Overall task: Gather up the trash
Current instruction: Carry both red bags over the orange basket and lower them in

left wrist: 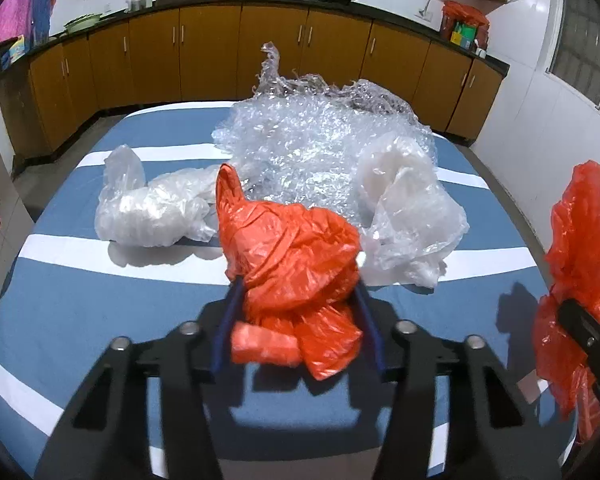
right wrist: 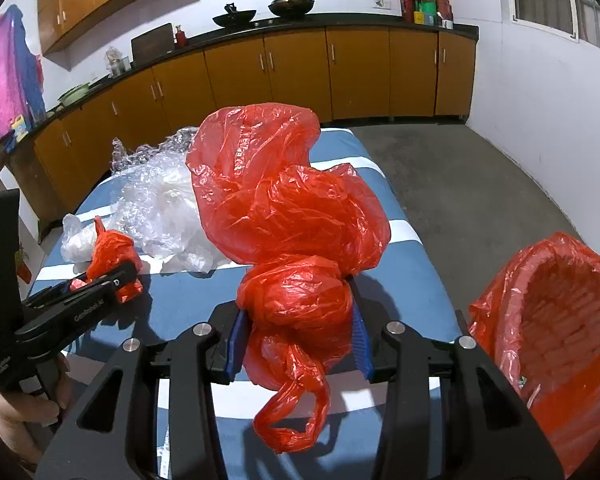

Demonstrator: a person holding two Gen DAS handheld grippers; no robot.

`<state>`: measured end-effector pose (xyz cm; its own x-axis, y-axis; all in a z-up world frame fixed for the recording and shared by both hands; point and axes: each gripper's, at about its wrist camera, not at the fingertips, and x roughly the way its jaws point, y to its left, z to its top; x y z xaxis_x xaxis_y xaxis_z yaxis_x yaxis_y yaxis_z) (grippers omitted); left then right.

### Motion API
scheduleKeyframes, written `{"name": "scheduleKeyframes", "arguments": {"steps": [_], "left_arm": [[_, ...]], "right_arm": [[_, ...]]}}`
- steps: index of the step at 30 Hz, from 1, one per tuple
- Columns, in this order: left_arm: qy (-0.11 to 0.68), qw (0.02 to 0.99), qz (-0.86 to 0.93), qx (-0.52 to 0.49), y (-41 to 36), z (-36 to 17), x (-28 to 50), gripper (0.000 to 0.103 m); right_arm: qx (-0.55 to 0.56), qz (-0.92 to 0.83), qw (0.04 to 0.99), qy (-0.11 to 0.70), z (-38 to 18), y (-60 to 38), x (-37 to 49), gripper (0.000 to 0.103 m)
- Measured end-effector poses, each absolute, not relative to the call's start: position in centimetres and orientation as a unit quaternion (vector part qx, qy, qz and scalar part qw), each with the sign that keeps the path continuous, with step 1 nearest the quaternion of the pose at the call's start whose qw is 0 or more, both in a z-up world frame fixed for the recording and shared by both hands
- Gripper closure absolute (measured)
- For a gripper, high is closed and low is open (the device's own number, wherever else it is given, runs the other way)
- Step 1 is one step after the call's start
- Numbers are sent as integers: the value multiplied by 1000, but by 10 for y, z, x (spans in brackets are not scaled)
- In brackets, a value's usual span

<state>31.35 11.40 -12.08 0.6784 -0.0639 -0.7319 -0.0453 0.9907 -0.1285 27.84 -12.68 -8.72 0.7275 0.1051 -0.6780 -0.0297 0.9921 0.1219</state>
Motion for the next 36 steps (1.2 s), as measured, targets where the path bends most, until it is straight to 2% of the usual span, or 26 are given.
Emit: {"name": "scheduleKeyframes", "arguments": {"steps": [4, 6, 20, 36], "left_arm": [[393, 917, -11, -74, 116, -120, 305, 70], [388, 918, -13, -78, 118, -117, 300, 71], [344, 936, -49, -48, 113, -79, 246, 71], [317, 944, -95, -16, 73, -42, 213, 71]], "right_arm": [[51, 37, 928, 367, -87, -127, 278, 59], [50, 38, 929, 365, -86, -127, 276, 59], [51, 37, 937, 344, -67, -137, 245, 59], [68, 10, 945, 320, -44, -172, 206, 59]]}}
